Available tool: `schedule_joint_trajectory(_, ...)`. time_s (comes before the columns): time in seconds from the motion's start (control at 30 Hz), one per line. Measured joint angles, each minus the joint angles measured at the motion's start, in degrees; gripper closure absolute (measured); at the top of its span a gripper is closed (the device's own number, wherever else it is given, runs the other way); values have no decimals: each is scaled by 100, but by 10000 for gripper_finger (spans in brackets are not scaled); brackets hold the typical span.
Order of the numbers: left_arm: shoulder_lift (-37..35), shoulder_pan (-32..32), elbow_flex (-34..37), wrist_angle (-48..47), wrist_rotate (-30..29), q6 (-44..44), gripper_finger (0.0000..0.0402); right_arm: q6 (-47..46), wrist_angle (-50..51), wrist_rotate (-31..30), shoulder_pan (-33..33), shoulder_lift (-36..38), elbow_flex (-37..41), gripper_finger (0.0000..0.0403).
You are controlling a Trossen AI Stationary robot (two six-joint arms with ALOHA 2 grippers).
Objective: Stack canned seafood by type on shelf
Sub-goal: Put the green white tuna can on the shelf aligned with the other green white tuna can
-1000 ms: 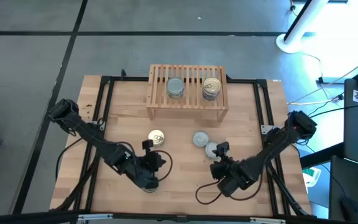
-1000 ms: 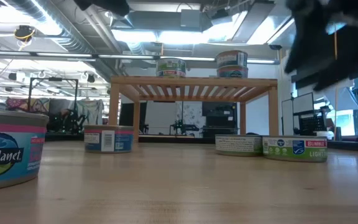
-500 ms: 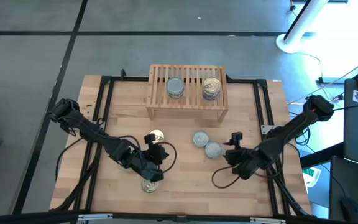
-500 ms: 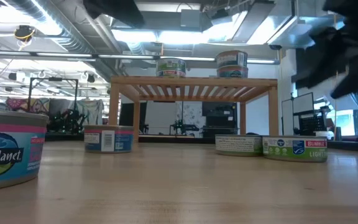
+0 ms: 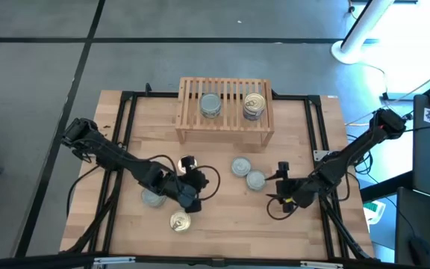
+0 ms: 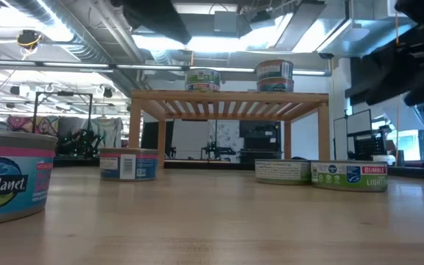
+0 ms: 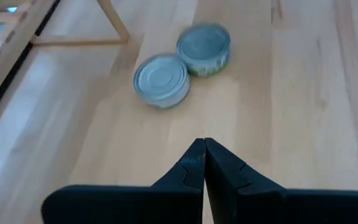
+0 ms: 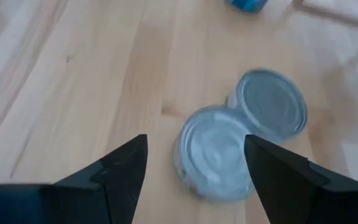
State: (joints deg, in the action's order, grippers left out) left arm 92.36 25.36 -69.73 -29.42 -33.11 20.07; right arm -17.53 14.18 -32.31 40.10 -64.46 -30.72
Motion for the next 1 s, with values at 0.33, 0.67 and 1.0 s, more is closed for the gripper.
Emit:
schedule_joint_trajectory(0.33, 0, 44, 0, -922, 97, 609, 398, 4, -554, -163, 0, -183, 42, 134)
schedule_joint_trajectory(0.67, 220, -151, 0, 525, 286, 273, 398, 6, -553, -324, 0, -182, 42, 134)
schedule_joint_trajectory(1.0, 985, -504, 0, 2948, 447, -1629, 398, 8, -553, -326, 0, -184, 42, 134)
